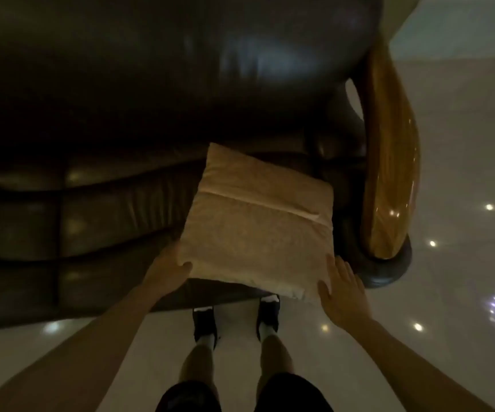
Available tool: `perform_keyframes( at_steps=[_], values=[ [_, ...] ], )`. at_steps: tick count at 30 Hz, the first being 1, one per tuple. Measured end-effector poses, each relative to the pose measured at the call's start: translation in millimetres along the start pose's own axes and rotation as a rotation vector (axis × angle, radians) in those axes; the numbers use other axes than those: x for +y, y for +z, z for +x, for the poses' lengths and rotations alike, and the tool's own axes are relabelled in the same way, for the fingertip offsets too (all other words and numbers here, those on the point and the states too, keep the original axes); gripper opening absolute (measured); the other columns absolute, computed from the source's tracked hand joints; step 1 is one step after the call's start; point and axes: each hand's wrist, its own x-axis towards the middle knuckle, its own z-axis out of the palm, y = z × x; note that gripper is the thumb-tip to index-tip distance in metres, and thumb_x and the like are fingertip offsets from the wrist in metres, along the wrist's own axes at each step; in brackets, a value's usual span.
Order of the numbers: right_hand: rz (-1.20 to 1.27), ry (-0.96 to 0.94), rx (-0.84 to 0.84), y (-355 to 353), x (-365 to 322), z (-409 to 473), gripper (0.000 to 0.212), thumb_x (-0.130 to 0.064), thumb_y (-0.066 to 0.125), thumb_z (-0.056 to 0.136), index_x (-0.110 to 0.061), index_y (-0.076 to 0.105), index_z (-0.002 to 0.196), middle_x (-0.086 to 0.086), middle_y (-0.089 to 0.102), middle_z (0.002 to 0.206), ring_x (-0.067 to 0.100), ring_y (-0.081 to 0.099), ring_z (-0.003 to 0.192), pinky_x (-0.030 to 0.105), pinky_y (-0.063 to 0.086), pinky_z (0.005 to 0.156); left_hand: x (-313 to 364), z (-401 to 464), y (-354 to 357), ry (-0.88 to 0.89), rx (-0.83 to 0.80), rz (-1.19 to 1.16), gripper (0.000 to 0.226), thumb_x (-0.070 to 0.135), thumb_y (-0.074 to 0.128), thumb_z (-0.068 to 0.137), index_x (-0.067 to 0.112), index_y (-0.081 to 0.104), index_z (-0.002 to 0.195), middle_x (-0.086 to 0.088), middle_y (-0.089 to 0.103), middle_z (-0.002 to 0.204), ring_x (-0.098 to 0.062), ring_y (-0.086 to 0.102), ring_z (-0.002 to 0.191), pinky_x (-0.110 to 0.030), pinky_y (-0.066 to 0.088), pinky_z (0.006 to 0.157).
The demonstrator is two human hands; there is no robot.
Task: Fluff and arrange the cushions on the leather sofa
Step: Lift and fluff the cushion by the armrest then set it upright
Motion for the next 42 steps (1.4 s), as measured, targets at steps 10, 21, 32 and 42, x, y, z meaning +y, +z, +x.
perform_keyframes(
  at_steps=[10, 21, 32, 42],
  values=[
    [0.640, 0.451, -0.293, 37, 38, 12, 0.052, -0.028, 0.054, 0.094, -0.013, 0.043, 0.142, 0.012, 0.053, 0.138, 0.029, 0.055, 0.113, 0.044, 0.045, 0.098, -36, 57, 32, -0.312, -0.026, -0.142, 0.052, 0.023, 0.057, 0.096, 0.010, 0.043, 0.144, -0.015, 0.051, 0.137, -0.034, 0.054, 0.113, -0.040, 0.043, 0.083],
    [0.788, 0.595, -0.150, 74, 48, 20, 0.024, -0.014, 0.065, 0.083, 0.000, 0.065, 0.101, 0.010, 0.072, 0.084, 0.023, 0.072, 0.066, 0.046, 0.057, 0.075, -68, 53, 59, -0.320, 0.189, -0.152, 0.029, 0.034, 0.071, 0.085, 0.007, 0.071, 0.095, -0.010, 0.063, 0.078, -0.028, 0.060, 0.071, -0.036, 0.047, 0.062],
    [0.698, 0.525, 0.149, 43, 52, 3, 0.043, -0.028, 0.046, 0.098, -0.001, 0.068, 0.071, 0.015, 0.067, 0.061, 0.028, 0.065, 0.053, 0.031, 0.049, 0.053, -63, -6, 76, -0.217, 0.217, -0.314, 0.029, 0.021, 0.062, 0.092, 0.001, 0.068, 0.073, -0.017, 0.070, 0.069, -0.031, 0.072, 0.070, -0.045, 0.059, 0.066],
    [0.701, 0.392, 0.187, -9, 47, -19, 0.029, -0.015, 0.042, 0.095, 0.002, 0.061, 0.082, 0.013, 0.064, 0.067, 0.026, 0.057, 0.058, 0.028, 0.037, 0.049, -29, -47, 47, -0.146, 0.291, -0.535, 0.017, 0.017, 0.060, 0.096, 0.014, 0.067, 0.080, -0.009, 0.070, 0.079, -0.024, 0.070, 0.078, -0.047, 0.059, 0.080]
  ],
)
